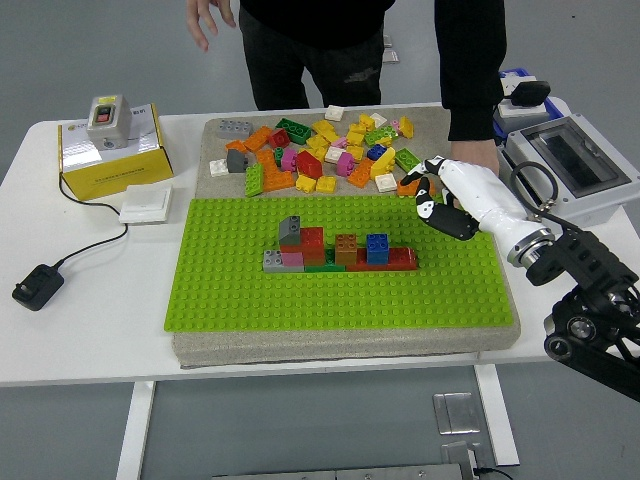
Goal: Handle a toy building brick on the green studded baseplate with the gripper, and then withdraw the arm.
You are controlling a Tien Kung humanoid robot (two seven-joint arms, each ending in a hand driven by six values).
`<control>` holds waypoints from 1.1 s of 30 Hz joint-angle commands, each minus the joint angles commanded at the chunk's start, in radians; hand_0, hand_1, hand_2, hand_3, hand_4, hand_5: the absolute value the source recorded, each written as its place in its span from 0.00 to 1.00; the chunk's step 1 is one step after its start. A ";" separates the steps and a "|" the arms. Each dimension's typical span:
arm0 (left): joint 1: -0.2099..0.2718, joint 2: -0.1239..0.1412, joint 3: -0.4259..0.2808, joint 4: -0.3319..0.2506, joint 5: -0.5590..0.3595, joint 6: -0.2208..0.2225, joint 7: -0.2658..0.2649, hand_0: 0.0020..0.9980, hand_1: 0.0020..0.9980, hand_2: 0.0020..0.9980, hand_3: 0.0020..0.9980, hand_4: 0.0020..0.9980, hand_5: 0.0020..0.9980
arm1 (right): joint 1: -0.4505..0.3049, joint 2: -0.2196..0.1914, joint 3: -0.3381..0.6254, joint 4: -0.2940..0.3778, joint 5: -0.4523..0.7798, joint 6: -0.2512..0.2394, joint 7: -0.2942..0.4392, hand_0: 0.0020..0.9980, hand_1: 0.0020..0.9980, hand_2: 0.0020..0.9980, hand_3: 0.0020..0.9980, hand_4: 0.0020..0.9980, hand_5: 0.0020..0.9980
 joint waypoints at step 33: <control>0.004 -0.025 0.030 0.000 -0.024 0.013 0.042 0.69 0.67 0.61 0.65 0.11 0.69 | -0.303 0.100 0.732 -0.069 0.727 0.119 0.435 0.61 0.66 0.77 0.75 0.68 0.82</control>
